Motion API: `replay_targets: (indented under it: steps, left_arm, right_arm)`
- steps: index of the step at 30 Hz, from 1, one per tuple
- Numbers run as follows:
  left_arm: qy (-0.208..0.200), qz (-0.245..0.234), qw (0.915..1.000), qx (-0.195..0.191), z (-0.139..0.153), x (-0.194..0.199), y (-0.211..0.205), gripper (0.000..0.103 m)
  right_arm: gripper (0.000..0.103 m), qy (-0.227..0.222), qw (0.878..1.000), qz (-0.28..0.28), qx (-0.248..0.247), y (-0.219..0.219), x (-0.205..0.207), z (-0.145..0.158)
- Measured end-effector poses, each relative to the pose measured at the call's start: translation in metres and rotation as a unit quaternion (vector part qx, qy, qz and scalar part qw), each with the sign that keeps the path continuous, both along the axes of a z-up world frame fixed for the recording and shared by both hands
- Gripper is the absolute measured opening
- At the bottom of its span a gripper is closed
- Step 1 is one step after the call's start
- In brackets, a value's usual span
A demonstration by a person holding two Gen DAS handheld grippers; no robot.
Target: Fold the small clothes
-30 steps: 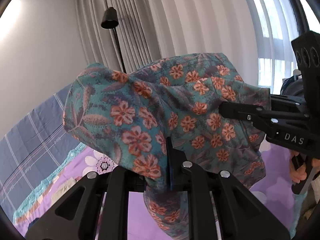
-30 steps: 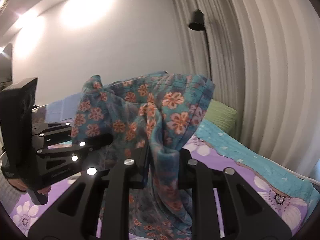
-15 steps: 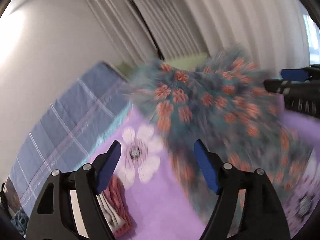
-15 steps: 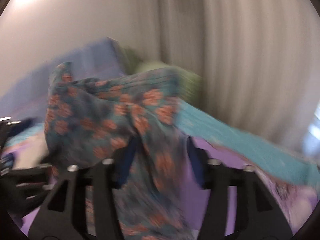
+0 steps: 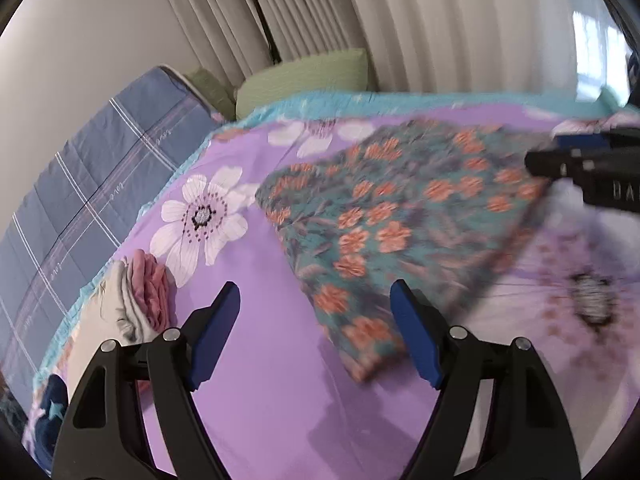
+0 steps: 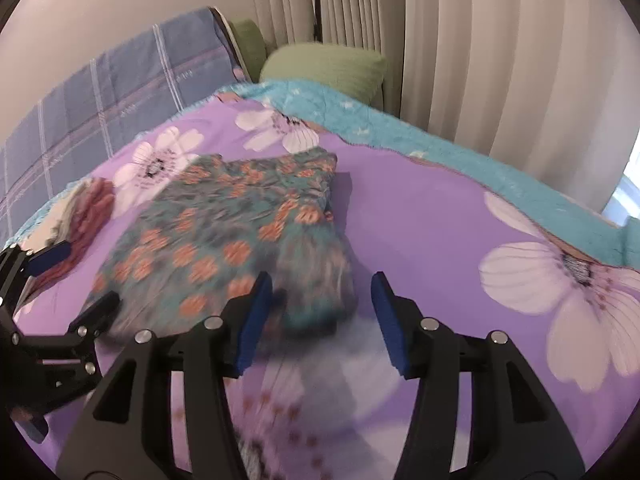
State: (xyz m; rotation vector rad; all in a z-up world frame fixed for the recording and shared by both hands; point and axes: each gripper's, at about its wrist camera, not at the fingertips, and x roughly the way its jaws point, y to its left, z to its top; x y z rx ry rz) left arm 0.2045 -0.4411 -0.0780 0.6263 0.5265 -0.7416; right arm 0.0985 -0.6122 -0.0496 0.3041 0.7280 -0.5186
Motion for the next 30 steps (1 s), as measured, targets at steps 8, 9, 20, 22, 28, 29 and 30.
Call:
replay_targets:
  steps: [8, 9, 20, 22, 28, 29, 30]
  left_arm:
    - [0.002, 0.029, 0.9911, -0.13, 0.081, -0.065, 0.064, 0.102]
    - [0.002, 0.033, 0.9899, -0.138, 0.088, -0.074, 0.071, 0.102]
    - [-0.025, 0.039, 0.9854, -0.164, 0.124, -0.159, 0.128, 0.102]
    - [-0.03, 0.041, 0.9845, -0.168, 0.126, -0.169, 0.134, 0.102]
    - [-0.015, 0.047, 0.9828, -0.178, 0.127, -0.191, 0.152, 0.102]
    - [-0.014, 0.046, 0.9831, -0.177, 0.127, -0.195, 0.155, 0.102]
    - [-0.013, 0.046, 0.9832, -0.176, 0.127, -0.197, 0.157, 0.102]
  right_arm:
    - [0.083, -0.061, 0.995, 0.023, -0.074, 0.075, -0.083, 0.05]
    - [0.085, -0.068, 0.995, 0.021, -0.073, 0.081, -0.092, 0.055]
    - [0.098, -0.096, 0.994, -0.01, -0.059, 0.121, -0.17, 0.082]
    - [0.099, -0.104, 0.993, -0.012, -0.062, 0.126, -0.178, 0.089]
    - [0.099, -0.109, 0.992, -0.007, -0.064, 0.145, -0.19, 0.105]
    - [0.099, -0.111, 0.992, -0.011, -0.066, 0.149, -0.193, 0.107]
    - [0.099, -0.111, 0.991, -0.013, -0.067, 0.152, -0.195, 0.109]
